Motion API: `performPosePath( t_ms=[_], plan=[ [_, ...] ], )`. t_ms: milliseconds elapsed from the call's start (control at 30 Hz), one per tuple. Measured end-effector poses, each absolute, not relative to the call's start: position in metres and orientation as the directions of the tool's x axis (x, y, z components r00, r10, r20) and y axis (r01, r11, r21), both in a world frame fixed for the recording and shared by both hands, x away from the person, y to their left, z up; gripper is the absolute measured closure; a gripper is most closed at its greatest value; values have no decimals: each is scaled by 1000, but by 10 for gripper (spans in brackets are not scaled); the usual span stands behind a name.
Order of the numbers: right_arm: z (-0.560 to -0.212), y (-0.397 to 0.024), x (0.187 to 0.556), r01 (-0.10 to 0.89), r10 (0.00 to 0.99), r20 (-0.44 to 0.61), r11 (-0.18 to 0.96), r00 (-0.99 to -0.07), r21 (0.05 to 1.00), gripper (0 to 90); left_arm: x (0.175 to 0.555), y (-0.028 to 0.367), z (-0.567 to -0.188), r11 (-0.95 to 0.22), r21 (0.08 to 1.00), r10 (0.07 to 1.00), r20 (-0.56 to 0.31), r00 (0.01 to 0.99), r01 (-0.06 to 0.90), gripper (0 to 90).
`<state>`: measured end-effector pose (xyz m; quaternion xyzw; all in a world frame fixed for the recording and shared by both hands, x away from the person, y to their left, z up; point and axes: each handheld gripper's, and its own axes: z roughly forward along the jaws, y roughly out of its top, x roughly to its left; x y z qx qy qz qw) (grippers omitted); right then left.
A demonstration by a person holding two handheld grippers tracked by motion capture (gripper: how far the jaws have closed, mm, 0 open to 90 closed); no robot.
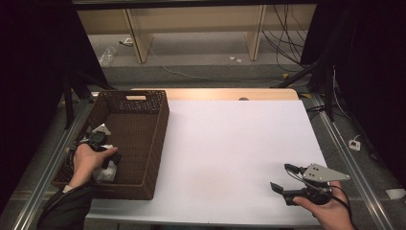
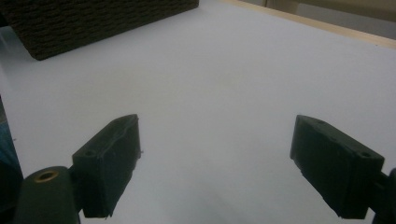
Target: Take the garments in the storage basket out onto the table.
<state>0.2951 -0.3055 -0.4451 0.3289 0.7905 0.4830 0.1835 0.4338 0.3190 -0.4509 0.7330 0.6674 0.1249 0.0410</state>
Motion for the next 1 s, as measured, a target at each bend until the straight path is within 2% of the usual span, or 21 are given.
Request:
performPosePath(
  t_ms=[367, 700, 1000],
  plan=[
    [-445, -305, 295, 343, 695, 27, 320, -718, 883, 167, 436, 320, -456, -77, 201, 991, 124, 53, 977, 93],
    [-444, -305, 294, 344, 695, 29, 319, -718, 883, 168, 435, 314, -460, -148, 181, 976, 186, 114, 972, 185],
    [-444, -305, 294, 344, 695, 26, 323, -719, 882, 169, 432, 311, -460, -182, 198, 971, 193, 144, 963, 280]
  ],
)
